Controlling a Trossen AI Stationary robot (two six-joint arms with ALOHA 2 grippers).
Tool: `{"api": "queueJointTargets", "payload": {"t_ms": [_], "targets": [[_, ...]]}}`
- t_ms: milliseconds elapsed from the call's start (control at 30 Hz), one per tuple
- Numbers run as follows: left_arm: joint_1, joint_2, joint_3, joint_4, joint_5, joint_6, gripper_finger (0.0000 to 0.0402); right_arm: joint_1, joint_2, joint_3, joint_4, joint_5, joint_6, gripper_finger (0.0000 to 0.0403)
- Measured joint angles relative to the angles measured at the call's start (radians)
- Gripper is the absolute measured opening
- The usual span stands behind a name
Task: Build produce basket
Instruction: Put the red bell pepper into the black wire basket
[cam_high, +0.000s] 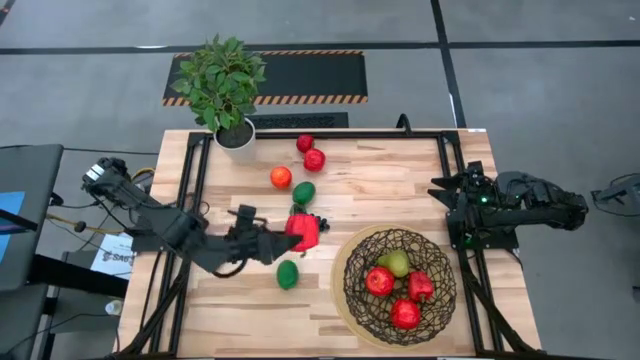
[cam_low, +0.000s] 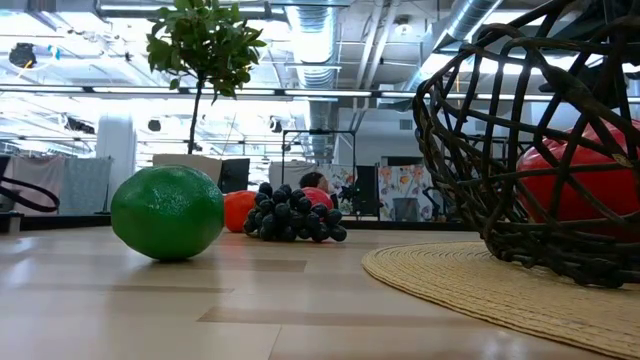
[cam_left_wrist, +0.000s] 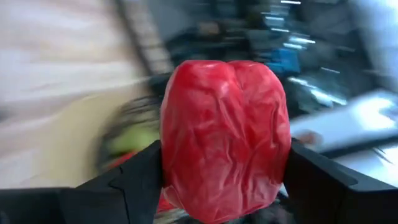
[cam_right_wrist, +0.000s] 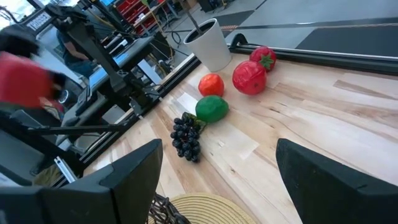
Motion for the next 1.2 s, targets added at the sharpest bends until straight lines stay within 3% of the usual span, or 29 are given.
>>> {"api": "queueJointTargets", "payload": {"t_ms": [133, 267, 400, 600, 700, 867, 1067, 1200], "targets": [[0.022, -0.004, 0.001, 0.338, 0.130, 0.339, 0.0262, 0.000, 0.000, 0.000, 0.002, 0.000, -0.002, 0.0333], [0.040, -0.005, 0.001, 0.529, 0.321, 0.515, 0.0262, 0.000, 0.000, 0.000, 0.002, 0.000, -0.002, 0.0333], [0.048, -0.005, 0.001, 0.631, 0.500, 0.595, 0.0263, 0.000, 0.000, 0.000, 0.000, 0.000, -0.002, 0.0333], [0.048, -0.004, 0.001, 0.651, 0.646, 0.730, 0.0263, 0.000, 0.000, 0.000, -0.002, 0.000, -0.006, 0.0333], [0.048, -0.005, 0.001, 0.602, 0.654, 0.837, 0.0263, 0.000, 0.000, 0.000, -0.002, 0.000, -0.006, 0.0333], [0.052, -0.004, 0.001, 0.359, 0.476, 0.978, 0.0263, 0.000, 0.000, 0.000, -0.006, 0.000, -0.006, 0.0333], [0.084, -0.004, 0.000, 0.104, 0.002, 1.127, 0.0263, 0.000, 0.000, 0.000, -0.027, 0.000, -0.002, 0.0333], [0.099, 0.002, 0.000, 0.068, -0.283, 1.342, 0.0263, 0.000, 0.000, 0.000, -0.028, 0.000, -0.002, 0.0333]]}}
